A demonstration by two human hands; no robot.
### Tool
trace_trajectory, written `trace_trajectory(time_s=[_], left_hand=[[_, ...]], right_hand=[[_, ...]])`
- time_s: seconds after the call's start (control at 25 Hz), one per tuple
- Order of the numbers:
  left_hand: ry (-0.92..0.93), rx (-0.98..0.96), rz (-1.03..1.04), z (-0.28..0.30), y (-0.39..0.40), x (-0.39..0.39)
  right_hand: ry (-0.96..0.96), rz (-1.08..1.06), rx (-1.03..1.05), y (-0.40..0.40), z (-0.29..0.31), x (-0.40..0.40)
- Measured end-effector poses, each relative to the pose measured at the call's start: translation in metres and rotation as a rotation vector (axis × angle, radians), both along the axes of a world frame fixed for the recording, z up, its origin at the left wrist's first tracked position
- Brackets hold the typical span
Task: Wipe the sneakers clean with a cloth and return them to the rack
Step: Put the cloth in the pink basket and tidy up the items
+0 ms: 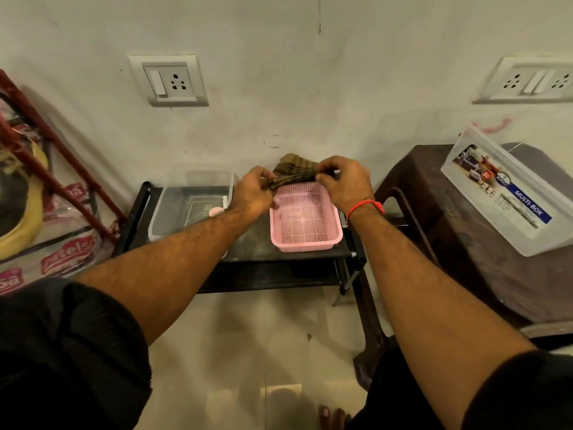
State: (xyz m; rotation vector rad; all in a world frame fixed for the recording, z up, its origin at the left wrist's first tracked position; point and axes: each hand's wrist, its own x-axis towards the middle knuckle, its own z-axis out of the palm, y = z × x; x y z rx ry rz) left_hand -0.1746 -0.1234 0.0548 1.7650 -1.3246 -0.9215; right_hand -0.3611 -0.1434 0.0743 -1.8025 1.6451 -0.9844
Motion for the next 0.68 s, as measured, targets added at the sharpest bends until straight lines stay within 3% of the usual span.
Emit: trace_trajectory(time_s=[0.12,0.2,0.36,0.44,0.56,0.68], left_hand=[[-0.256,0.181,-0.18,-0.036,0.022,0.008],[-0.312,0.21,-0.208,-0.056,0.037,0.009],[-0.206,0.187,-0.177,-0.074,0.055,0.002],[-0.151,0.199,-0.182,-0.078,0.059,-0.004],[-0.091,0.203,-0.153,-0.08,0.059,-0.013],[-0.04,0.158,-0.069,-0.082,0.059,-0.014]], right_hand=[[0.279,0.117,0.265,0.002,-0.022,-0.007],[0.316,0.076,0.354,0.001,-0.029,-0.013],[0.309,-0.093,0.382,-0.001,-0.034,-0.018],[0.295,-0.13,0.5,0.007,-0.046,-0.018],[0.19,-0.123,0.71,0.015,-0.066,-0.016],[0.032,-0.143,0.71,0.007,-0.069,-0.014]])
